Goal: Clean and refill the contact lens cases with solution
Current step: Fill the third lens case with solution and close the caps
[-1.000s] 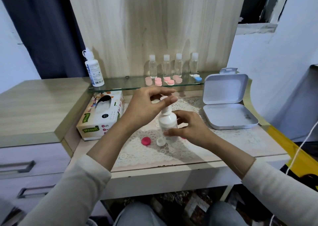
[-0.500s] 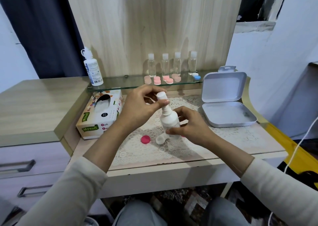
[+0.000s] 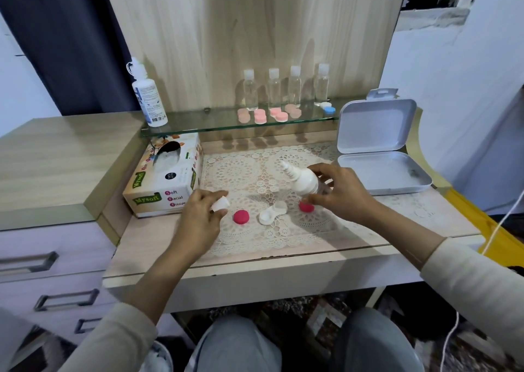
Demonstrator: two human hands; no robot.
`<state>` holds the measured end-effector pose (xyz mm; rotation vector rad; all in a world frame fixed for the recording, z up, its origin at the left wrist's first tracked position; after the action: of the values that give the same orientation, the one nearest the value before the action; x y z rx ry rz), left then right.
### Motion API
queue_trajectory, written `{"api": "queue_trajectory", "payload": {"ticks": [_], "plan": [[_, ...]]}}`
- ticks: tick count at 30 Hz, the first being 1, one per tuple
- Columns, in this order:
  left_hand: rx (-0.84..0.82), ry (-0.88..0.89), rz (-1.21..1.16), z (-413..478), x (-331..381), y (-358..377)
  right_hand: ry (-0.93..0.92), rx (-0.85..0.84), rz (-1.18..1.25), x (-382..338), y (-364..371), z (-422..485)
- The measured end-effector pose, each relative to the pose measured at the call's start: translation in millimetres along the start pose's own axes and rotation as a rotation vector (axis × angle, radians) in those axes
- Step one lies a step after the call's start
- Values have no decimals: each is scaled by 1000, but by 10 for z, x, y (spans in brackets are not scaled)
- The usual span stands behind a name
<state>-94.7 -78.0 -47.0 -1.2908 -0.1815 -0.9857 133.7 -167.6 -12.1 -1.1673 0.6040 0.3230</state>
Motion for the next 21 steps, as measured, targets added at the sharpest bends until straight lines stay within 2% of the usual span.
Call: {"api": "queue_trajectory", "payload": {"ticks": [3,8,15,21], "plan": [[49,21,-29,-66,-41,45,-11,-4,-14,26,39,9],[72,-53,-100,-40,-139,68,-23,-9,-9,38,47,68],[-9,99,112,14,-91,78,-41,0,-3,98,66,140],[-10,190,208,134,-9,-20,-68,-21,-76,145,105,196]]}}
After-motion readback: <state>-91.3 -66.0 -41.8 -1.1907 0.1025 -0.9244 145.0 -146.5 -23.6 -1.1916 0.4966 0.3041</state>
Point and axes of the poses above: each hand's wrist, its own z-axis towards the middle knuckle, its own y-axis out of the palm, x = y × z, the point moved 5 cm from there along z, towards the middle knuckle
